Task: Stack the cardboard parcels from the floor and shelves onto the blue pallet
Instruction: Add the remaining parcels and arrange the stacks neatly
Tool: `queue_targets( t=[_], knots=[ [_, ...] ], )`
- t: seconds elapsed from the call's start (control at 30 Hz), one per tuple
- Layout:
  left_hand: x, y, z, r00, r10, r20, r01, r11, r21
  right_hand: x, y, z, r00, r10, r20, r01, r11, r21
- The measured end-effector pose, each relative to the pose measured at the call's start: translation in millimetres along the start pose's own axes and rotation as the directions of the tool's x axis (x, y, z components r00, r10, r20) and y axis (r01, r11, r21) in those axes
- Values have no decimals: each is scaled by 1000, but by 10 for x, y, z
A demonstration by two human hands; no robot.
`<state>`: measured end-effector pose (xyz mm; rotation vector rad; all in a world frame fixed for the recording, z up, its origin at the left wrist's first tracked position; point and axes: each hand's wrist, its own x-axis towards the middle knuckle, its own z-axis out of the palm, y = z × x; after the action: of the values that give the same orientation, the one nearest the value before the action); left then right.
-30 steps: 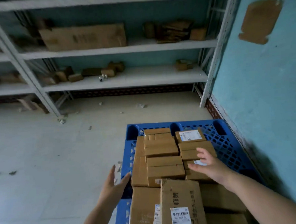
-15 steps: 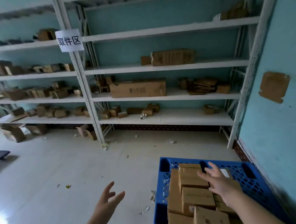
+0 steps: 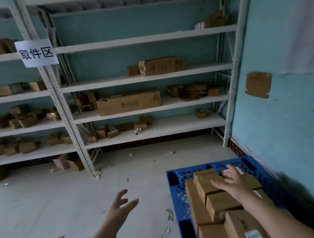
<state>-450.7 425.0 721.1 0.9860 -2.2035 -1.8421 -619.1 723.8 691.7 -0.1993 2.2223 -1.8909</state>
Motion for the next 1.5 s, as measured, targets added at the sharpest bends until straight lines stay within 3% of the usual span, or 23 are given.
queue_targets(
  t=[0.2, 0.37, 0.63, 0.83, 0.93, 1.0, 1.03, 1.17, 1.23, 1.5],
  knots=[
    [1001, 282, 177, 985, 89, 148, -101, 992, 74, 479, 172, 154, 982, 100, -163, -106, 994, -33],
    [1791, 562, 224, 960, 65, 271, -106, 984, 141, 787, 342, 63, 956, 183, -229, -200, 978, -54],
    [3167, 917, 746, 884, 30, 467, -135, 972, 194, 1464, 428, 369, 821, 373, -431, -415, 910, -2],
    [4053, 1127, 1171, 715, 43, 698, -262, 942, 210, 1960, 392, 654, 699, 404, -590, -467, 883, 50],
    [4525, 1259, 1360, 627, 18, 779, -302, 927, 222, 2145, 465, 787, 693, 349, -631, -444, 896, 8],
    [4794, 1332, 1539, 575, -20, 818, -298, 926, 232, 2230, 622, 808, 653, 399, -644, -459, 885, 82],
    [4906, 1372, 1646, 547, -44, 836, -303, 921, 246, 2242, 645, 840, 667, 392, -634, -432, 896, 99],
    [5266, 1358, 2188, 432, -146, 890, -342, 886, 312, 2349, 306, 1022, 594, 372, -713, -508, 861, 27],
    [5324, 1349, 2478, 372, -178, 911, -364, 875, 319, 2482, 163, 1078, 548, 397, -736, -519, 852, 73],
    [5657, 1300, 3454, 256, -298, 920, -514, 764, 390, 2950, 551, 706, 391, 482, -784, -658, 742, 128]
  ],
)
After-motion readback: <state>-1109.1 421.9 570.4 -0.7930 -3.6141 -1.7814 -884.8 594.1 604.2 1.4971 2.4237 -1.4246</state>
